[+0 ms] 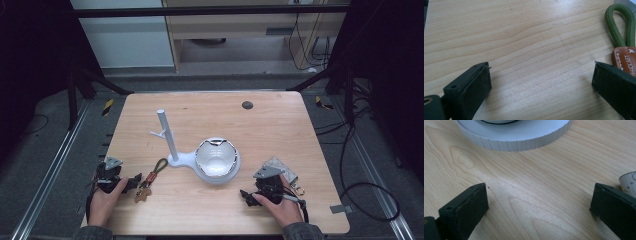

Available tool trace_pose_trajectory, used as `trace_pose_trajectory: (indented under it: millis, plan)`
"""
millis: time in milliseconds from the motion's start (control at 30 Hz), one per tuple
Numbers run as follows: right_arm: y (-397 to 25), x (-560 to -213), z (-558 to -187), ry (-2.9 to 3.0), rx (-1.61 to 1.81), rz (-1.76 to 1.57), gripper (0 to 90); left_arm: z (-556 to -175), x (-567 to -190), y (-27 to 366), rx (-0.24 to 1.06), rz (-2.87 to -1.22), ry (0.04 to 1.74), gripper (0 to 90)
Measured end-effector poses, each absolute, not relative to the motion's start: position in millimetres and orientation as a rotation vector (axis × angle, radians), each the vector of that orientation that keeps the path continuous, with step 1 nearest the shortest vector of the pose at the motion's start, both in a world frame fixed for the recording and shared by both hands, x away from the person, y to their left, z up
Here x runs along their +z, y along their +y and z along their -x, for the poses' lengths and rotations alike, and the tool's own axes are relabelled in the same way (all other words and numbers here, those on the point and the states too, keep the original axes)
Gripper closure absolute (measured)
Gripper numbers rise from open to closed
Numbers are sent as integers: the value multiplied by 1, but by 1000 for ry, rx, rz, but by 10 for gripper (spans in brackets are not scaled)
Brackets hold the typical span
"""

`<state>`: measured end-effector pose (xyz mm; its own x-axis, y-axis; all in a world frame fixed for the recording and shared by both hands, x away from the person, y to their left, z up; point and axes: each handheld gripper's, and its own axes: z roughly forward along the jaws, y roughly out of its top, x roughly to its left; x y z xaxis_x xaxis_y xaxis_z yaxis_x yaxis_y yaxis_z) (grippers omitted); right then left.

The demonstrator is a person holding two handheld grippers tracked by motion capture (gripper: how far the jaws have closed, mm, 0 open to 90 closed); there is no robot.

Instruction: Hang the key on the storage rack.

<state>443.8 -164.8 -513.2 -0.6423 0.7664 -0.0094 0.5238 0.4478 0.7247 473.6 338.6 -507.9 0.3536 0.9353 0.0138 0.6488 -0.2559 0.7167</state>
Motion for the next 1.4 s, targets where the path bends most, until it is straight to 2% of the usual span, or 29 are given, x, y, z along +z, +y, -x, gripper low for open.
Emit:
trace_pose_trajectory:
  millis: [533, 767, 1133, 1400]
  plan:
    - [-164, -513, -443, 2358, 1005, -1116, 8, -466, -504, 328, 553, -2008, 1318, 49]
    - [-164, -513, -443, 2359, 1000, -1117, 7, -463, -484, 315, 529, -2058, 1291, 68]
    - [-164, -513, -443, 2359, 1001, -1118, 8, -464, -453, 308, 504, -2156, 1283, 189]
    - [-164, -513, -443, 2359, 1000, -1118, 7, -470, -444, 293, 398, -2187, 1239, 297]
